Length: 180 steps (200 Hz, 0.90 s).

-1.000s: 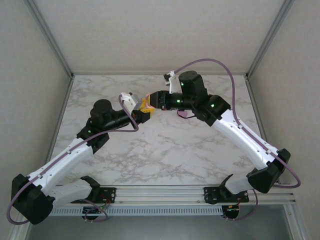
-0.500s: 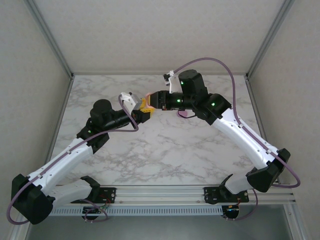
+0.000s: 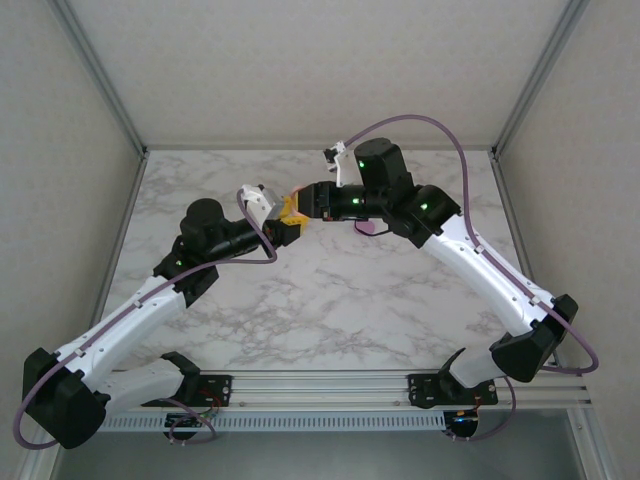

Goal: Insert the wireless bluetooth earbuds into the charging case

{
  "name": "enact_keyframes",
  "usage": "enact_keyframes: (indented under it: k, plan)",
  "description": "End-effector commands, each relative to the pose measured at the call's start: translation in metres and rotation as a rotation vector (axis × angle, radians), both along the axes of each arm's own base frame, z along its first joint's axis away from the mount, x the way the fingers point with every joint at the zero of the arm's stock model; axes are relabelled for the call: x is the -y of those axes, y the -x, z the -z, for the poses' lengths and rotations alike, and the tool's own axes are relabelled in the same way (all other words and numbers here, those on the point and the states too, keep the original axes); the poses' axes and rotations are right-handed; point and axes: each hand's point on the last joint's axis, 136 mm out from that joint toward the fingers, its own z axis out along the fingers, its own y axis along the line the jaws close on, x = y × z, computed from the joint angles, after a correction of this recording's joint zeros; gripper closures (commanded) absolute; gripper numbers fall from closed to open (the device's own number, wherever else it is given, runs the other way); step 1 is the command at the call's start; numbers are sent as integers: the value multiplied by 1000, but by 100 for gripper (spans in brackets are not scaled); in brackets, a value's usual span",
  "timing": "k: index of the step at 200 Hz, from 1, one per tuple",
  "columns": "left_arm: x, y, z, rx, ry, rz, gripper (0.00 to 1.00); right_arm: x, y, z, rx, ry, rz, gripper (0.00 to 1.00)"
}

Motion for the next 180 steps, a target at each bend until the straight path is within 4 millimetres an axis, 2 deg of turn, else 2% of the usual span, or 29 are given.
enact_keyframes:
  k: [1,66,105,131,167,180]
  plan:
    - [1,2,-22,45,41,-2,78,3,9,-16,30,-15,-16,66]
    - [0,2,-23,46,44,-6,78,10,14,-22,42,-20,-3,65]
    - [0,2,-22,47,40,-4,78,14,18,-37,83,-60,-6,65]
    - [1,5,-22,54,38,9,78,35,11,-47,166,-43,97,64]
    - [8,21,-22,89,18,109,78,81,-19,-46,215,41,361,61]
    - [10,25,-20,100,-5,132,78,82,-24,-46,212,60,373,57]
